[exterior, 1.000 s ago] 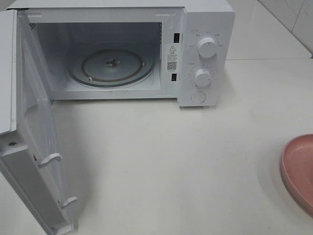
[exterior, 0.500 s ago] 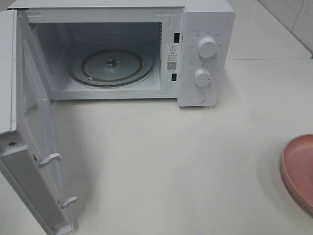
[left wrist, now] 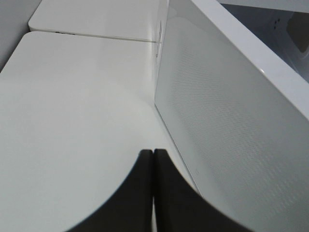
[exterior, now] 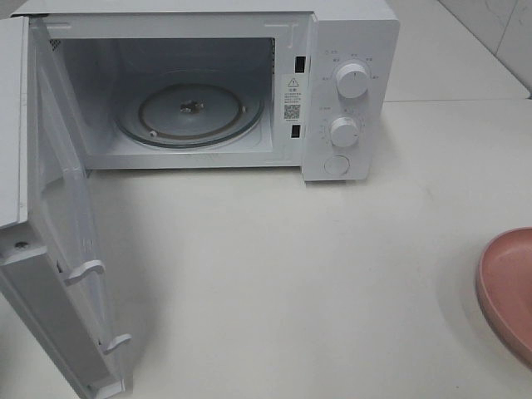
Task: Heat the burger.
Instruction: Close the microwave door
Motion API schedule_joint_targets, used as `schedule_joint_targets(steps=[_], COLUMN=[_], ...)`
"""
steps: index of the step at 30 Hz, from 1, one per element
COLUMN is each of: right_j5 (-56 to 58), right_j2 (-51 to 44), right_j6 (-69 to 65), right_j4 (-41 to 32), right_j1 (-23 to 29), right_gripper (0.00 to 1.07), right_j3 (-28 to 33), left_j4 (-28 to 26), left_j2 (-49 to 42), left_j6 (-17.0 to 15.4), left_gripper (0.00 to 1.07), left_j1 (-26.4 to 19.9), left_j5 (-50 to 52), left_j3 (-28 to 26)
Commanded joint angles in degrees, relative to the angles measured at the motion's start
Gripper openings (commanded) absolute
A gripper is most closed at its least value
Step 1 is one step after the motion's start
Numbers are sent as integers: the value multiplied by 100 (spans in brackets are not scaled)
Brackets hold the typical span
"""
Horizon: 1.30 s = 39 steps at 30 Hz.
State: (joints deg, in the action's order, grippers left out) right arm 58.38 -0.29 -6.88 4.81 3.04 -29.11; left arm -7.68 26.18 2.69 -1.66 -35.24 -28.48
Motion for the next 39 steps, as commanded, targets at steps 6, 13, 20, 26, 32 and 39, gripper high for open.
schedule_joint_targets(steps=[6,13,20,26,32,39], right_j5=[-80,-80,-80,-80,-80,-80], right_j2=[-143,-143,-143,-143,-143,-143], right_j6=[69,69,69,69,57,57], right_j4=[6,6,6,6,11,11], right_j1=[-52,-52,-52,-52,-52,-52], right_gripper=[76,76,76,76,76,76], right_j3=[23,23,23,23,23,23], left_j4=[23,23,327,1455,2068,2406], left_j2=[642,1364,2240,3380,4251,5162], left_j6=[0,0,-52,-1054,-1232,-1438], left_gripper=[0,0,0,0,0,0], left_j1=[-11,-11,-11,-11,-11,132], left_j5=[2515,4687,6245,7282,8233,8589], left_j3=[997,1656,1971,1994,1960,1558])
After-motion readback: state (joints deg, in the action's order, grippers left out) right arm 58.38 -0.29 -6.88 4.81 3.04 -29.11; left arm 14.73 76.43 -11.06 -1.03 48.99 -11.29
